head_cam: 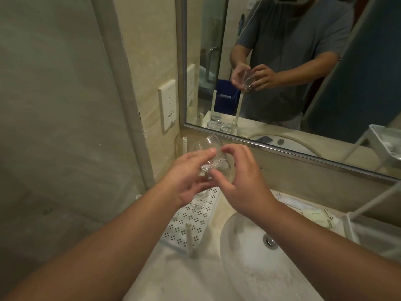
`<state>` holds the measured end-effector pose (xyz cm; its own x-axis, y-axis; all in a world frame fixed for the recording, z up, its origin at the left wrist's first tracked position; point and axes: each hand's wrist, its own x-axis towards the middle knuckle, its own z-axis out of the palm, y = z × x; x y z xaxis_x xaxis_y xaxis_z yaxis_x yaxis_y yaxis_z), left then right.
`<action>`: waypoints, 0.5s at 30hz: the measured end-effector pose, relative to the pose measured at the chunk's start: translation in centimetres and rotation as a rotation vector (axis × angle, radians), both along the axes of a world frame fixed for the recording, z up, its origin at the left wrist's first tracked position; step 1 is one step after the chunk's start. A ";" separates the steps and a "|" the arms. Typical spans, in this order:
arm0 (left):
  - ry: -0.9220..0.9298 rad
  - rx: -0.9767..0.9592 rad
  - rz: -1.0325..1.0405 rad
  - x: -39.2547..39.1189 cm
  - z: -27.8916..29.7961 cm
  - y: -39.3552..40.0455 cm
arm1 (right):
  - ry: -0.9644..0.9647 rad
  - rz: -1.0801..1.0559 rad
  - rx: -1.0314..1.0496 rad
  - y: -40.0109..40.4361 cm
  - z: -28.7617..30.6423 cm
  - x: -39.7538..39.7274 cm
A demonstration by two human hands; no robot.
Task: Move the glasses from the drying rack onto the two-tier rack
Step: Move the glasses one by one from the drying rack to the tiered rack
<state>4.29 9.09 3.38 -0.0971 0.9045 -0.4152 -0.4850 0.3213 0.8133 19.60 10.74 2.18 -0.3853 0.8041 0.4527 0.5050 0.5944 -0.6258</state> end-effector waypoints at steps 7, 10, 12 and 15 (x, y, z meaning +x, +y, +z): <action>0.191 0.145 0.081 1.0 -1.3 -0.3 | 0.206 -0.038 -0.364 0.6 -0.1 0.7; 0.367 0.242 0.113 1.5 -1.9 -0.6 | 0.300 0.006 -0.457 0.3 0.2 0.4; 0.376 0.294 0.123 1.9 -2.3 -0.8 | 0.289 0.005 -0.455 0.1 0.6 0.3; 0.417 0.331 0.114 3.0 -2.5 -1.3 | 0.237 -0.029 -0.424 -0.1 0.7 0.9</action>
